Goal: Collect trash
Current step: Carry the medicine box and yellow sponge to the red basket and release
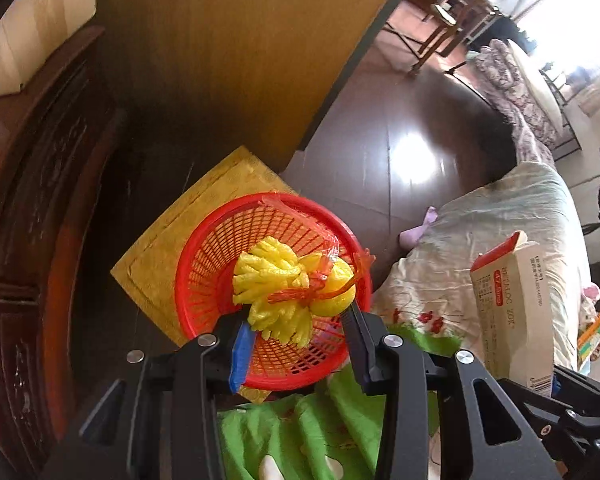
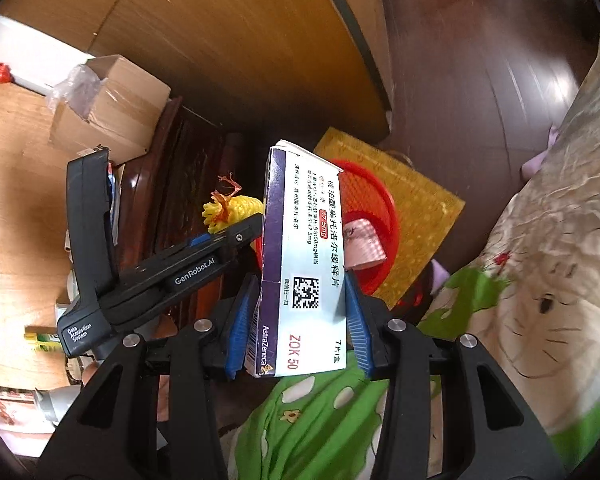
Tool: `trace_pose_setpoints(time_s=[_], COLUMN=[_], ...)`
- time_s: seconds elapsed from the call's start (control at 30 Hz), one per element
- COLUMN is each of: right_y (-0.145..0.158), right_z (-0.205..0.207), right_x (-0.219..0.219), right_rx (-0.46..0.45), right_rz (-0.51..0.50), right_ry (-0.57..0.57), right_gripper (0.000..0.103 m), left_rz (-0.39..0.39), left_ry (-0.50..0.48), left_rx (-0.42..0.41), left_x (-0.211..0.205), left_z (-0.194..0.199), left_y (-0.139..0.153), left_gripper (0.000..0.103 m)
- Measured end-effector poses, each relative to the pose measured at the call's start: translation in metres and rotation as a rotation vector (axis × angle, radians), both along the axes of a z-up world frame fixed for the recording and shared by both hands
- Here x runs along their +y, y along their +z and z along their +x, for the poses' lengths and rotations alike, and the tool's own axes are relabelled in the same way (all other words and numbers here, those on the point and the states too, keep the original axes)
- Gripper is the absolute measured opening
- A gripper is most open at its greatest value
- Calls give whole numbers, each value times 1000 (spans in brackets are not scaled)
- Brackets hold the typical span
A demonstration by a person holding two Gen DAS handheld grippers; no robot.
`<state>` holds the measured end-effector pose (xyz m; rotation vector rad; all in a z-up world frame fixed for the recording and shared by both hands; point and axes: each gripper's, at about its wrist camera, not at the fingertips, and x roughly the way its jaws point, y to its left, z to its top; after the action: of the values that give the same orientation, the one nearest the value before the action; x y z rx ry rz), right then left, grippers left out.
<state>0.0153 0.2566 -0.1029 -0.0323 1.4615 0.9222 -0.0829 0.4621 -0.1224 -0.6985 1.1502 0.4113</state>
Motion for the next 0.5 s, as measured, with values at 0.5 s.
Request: trace_pose_setpoints(time_s=[0.5], right_y=[-30], right_z=[13], right_x=[20], right_rx=[112], right_rz=[30], right_ry=[-48], right_gripper=[54], left_rz=[-40], left_ry=[83], left_rx=[78], left_x=[19], left_z=[-5], left_y=[-32], left_gripper=[60])
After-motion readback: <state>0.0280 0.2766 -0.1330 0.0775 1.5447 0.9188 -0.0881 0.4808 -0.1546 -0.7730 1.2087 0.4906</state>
